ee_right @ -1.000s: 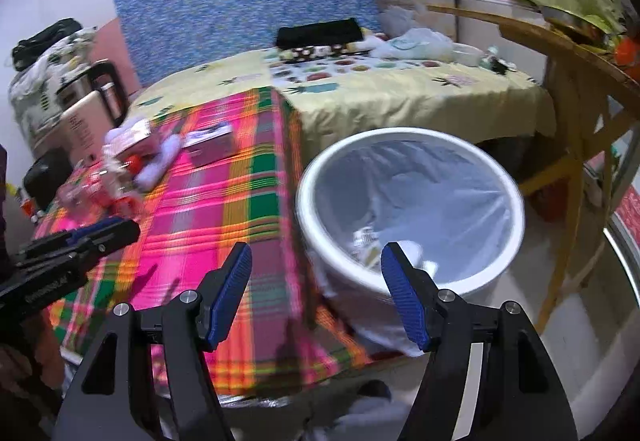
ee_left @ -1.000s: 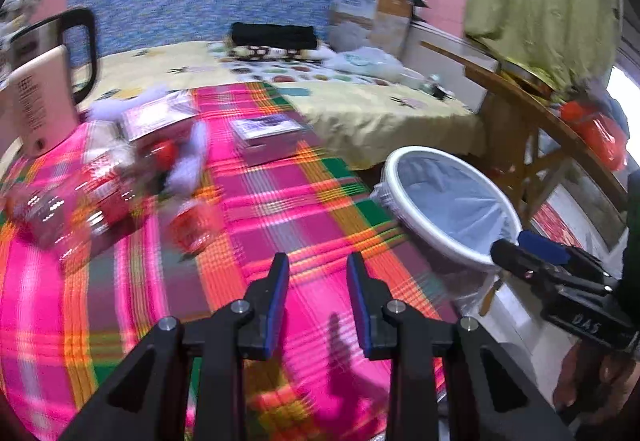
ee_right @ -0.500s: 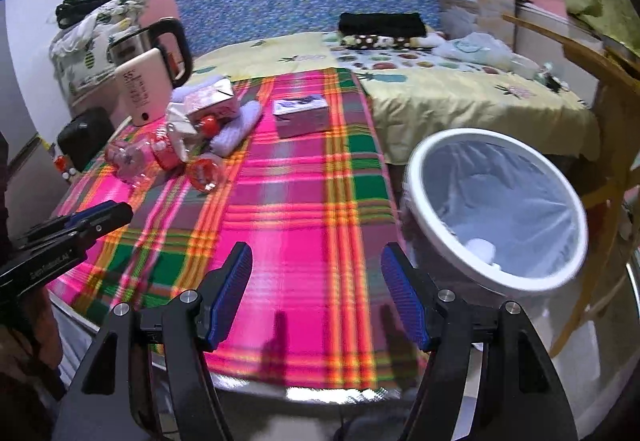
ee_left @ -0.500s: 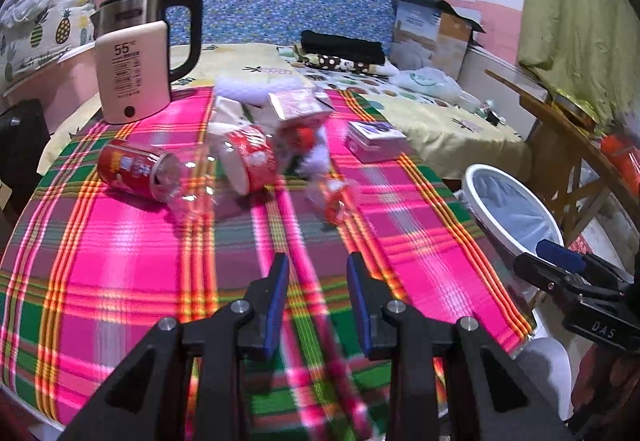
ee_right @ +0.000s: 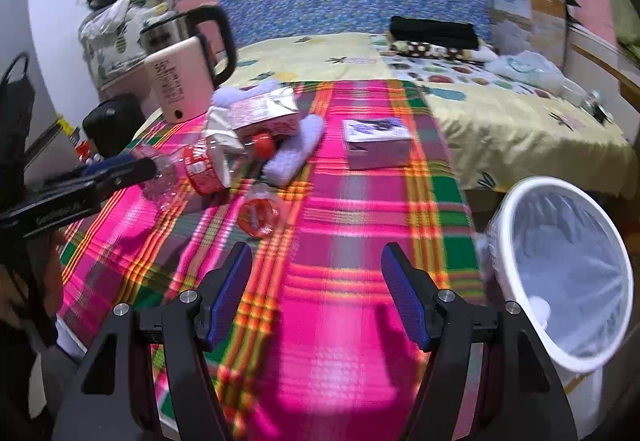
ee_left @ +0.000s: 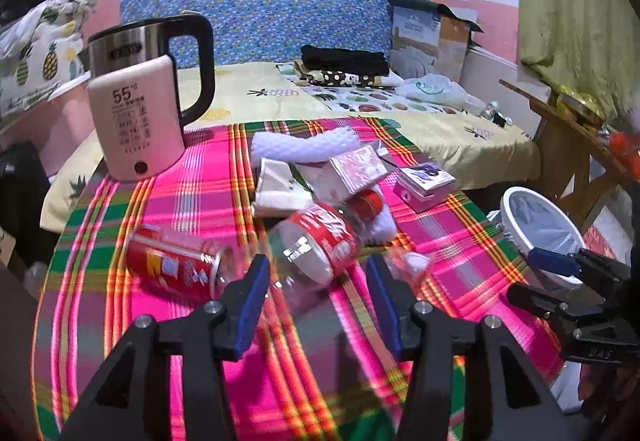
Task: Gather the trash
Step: 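Move both tools back over the table toward the remaining trash, then grasp the Coca-Cola bottle with the left tool while the right tool grasps the small red-capped cup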
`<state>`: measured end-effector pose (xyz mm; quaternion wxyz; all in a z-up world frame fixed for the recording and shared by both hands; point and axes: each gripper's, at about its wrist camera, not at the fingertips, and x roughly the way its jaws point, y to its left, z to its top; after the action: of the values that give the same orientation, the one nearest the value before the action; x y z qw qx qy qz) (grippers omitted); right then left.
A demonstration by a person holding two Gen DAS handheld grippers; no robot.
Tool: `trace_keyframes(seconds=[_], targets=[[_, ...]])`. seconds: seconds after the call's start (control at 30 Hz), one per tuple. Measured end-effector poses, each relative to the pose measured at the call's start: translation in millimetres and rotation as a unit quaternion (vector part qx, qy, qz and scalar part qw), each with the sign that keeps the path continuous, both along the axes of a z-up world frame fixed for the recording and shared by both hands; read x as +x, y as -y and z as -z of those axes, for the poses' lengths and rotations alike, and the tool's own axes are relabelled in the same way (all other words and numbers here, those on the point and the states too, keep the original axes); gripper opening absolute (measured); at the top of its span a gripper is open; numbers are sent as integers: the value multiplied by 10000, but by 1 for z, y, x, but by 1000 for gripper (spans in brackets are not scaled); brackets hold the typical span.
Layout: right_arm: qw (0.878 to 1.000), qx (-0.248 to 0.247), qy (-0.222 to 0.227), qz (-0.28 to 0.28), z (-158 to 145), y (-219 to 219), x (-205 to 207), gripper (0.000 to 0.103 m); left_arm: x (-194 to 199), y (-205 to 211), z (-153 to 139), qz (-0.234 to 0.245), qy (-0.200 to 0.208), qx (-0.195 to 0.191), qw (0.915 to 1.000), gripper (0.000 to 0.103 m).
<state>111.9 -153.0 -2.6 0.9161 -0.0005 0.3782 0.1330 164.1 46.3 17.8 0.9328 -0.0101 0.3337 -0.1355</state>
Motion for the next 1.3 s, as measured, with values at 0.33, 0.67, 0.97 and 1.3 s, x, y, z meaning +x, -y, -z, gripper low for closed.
trace_keyframes(seconds=[0.33, 0.67, 0.97, 1.3], targets=[[9985, -227, -258, -416, 12, -37, 37, 69, 28, -24, 1, 301, -82, -49, 9995, 61], [9964, -449, -589, -406, 26, -48, 55, 68, 39, -26, 3, 569, -211, -114, 9981, 61], [9967, -425, -567, -391, 23, -38, 35, 45, 48, -3, 13, 1026, -335, 172, 9940, 61], [9979, -280, -572, -126, 21, -15, 27, 45, 43, 27, 25, 1315, -527, 837, 9864, 64]])
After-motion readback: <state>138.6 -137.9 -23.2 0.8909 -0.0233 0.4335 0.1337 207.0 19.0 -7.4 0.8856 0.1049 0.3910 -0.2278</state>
